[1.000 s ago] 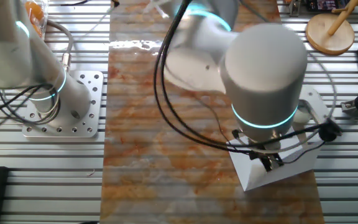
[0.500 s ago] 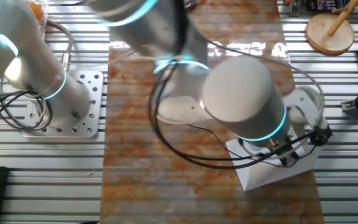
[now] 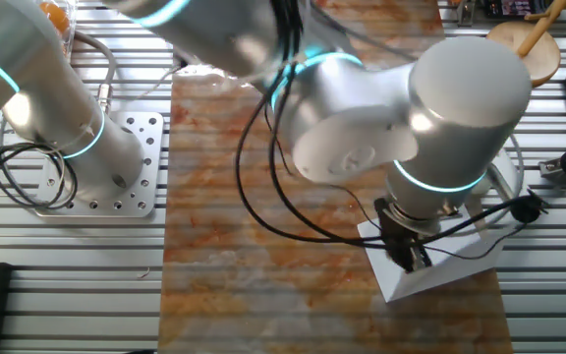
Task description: Unfold a piece of paper
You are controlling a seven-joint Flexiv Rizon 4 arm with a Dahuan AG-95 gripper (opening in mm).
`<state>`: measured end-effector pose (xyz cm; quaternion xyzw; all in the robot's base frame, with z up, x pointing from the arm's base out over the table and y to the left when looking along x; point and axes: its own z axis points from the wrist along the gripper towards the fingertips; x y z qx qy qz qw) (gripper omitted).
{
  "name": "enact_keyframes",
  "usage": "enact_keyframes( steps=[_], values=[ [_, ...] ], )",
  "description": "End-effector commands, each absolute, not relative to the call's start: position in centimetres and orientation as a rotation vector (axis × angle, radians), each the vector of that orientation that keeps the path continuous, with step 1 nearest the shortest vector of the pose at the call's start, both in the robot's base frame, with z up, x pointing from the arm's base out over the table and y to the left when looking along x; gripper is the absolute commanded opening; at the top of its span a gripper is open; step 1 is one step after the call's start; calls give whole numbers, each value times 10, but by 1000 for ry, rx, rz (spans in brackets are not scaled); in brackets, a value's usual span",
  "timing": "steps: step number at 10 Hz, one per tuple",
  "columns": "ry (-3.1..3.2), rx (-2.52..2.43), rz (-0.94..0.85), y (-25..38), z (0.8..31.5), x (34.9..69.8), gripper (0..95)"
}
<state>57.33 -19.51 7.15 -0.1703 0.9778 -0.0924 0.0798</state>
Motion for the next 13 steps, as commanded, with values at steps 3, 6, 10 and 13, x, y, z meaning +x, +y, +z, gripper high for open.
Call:
enact_keyframes(
  steps=[3, 6, 10, 13],
  values=[
    [2801, -514, -384, -210, 79, 596, 0],
    [2795, -525, -381, -211, 78, 595, 0],
    [2792, -529, -375, -211, 78, 595, 0],
    [2787, -535, -361, -210, 78, 595, 0]
  ],
)
